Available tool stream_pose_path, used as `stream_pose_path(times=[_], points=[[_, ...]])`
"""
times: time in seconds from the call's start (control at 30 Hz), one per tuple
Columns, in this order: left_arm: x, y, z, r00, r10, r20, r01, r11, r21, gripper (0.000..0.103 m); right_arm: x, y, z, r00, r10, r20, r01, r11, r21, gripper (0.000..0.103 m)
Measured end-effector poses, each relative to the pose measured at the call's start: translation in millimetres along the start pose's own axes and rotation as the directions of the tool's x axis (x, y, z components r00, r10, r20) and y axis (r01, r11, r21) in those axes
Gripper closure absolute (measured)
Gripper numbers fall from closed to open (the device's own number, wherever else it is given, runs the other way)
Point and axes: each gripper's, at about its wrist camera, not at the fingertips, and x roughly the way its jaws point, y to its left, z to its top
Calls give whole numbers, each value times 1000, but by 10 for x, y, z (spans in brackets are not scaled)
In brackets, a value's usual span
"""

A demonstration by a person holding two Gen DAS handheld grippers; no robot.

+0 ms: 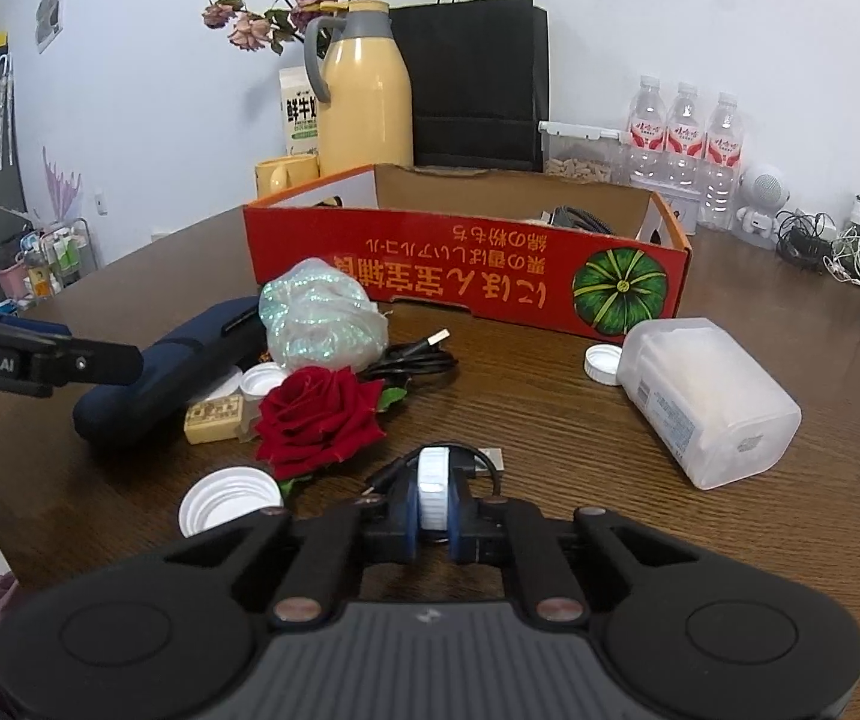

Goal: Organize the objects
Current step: 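Grasp the navy zip case with the left gripper while the right gripper grasps a white cap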

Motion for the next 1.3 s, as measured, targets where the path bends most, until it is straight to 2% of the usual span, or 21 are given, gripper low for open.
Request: stream_pose_path(times=[0.3, 0.67, 0.8, 0.93, 1.1, 1.3], points=[[112, 11, 20, 1000, -9, -10, 9, 999, -38, 0, -123, -11, 41, 999, -5, 45, 5, 1000, 3, 95], [427, -31, 66, 995, -79, -64, 70, 988, -140, 0, -163, -14, 41, 998, -15, 53, 15, 1000, 4, 95], [429, -30, 48, 995, -91, -35, 83, 981, -176, 1, -184, -10, 55, 998, -18, 62, 18, 1000, -1, 95], [397, -29, 43, 994, -110, -18, 105, 978, -179, 29, -209, -5, 69, 997, -17, 71, 17, 1000, -5, 95], [331, 8, 30, 993, -120, 6, 119, 974, -193, 38, -233, -8, 75, 997, -18, 76, 19, 1000, -6, 95], [260, -18, 59, 993, -119, 22, 121, 979, -162, 39, -252, 0, 86, 996, -17, 84, 18, 1000, -10, 95]])
